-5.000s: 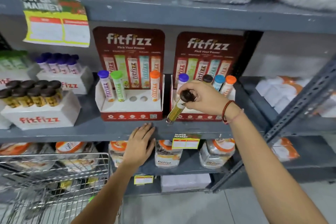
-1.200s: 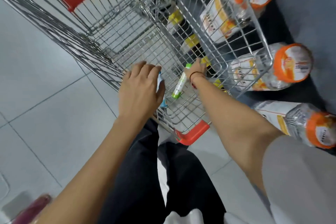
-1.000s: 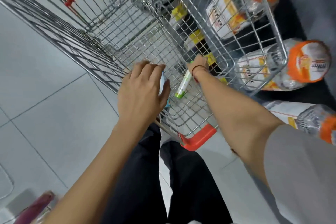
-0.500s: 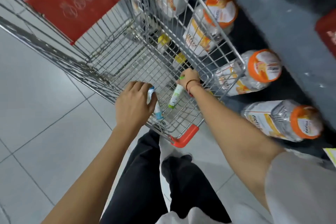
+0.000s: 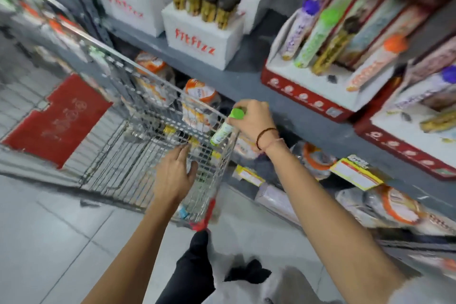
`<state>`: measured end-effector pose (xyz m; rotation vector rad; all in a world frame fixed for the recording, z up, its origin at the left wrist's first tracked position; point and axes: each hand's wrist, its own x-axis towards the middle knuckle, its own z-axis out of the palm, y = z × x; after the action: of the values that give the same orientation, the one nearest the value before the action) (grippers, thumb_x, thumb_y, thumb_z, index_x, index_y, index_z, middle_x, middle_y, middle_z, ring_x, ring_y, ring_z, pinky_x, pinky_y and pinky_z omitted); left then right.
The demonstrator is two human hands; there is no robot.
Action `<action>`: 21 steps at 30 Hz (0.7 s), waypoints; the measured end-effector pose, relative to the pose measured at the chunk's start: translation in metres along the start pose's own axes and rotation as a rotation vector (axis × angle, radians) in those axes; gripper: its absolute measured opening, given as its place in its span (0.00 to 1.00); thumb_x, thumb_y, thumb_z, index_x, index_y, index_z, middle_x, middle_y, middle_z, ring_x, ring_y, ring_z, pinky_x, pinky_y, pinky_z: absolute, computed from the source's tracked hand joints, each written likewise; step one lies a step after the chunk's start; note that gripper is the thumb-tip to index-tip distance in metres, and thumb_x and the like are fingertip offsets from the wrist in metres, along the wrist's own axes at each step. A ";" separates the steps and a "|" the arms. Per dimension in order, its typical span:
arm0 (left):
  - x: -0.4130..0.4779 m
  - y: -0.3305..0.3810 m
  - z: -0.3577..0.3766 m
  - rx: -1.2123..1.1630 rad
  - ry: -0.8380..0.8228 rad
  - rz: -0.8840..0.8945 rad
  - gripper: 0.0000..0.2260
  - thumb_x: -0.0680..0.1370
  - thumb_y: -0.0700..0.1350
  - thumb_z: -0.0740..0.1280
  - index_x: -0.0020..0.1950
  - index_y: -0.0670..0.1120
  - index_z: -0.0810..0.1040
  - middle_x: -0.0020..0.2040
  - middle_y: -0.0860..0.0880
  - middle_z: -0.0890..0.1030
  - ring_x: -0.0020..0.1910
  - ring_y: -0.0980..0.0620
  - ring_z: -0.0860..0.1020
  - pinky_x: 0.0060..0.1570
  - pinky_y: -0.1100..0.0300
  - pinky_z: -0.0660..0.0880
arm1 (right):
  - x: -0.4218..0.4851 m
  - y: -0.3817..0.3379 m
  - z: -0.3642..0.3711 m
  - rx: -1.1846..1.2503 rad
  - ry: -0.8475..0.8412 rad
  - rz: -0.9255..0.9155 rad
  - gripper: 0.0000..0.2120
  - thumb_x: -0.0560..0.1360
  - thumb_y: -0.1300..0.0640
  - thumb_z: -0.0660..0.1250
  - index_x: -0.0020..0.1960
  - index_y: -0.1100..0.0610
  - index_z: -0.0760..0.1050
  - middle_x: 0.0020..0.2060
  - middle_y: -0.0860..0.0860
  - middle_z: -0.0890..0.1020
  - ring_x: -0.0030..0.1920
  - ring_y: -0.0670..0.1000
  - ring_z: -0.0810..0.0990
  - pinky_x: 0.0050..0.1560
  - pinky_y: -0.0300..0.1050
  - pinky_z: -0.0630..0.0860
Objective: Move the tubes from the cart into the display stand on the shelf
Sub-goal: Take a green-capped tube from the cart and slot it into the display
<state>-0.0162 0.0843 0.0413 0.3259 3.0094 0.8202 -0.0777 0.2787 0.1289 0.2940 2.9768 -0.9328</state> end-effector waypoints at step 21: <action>0.068 0.226 0.069 0.027 -0.166 0.895 0.20 0.79 0.47 0.60 0.69 0.40 0.67 0.70 0.42 0.70 0.70 0.45 0.66 0.71 0.48 0.58 | -0.092 0.078 -0.264 -0.051 0.374 0.041 0.10 0.76 0.56 0.63 0.55 0.57 0.78 0.45 0.52 0.81 0.46 0.54 0.78 0.46 0.33 0.74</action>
<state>-0.0335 0.3229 0.0985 1.7007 2.6353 0.6923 0.0393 0.4753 0.3079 0.5863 3.3056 -0.8830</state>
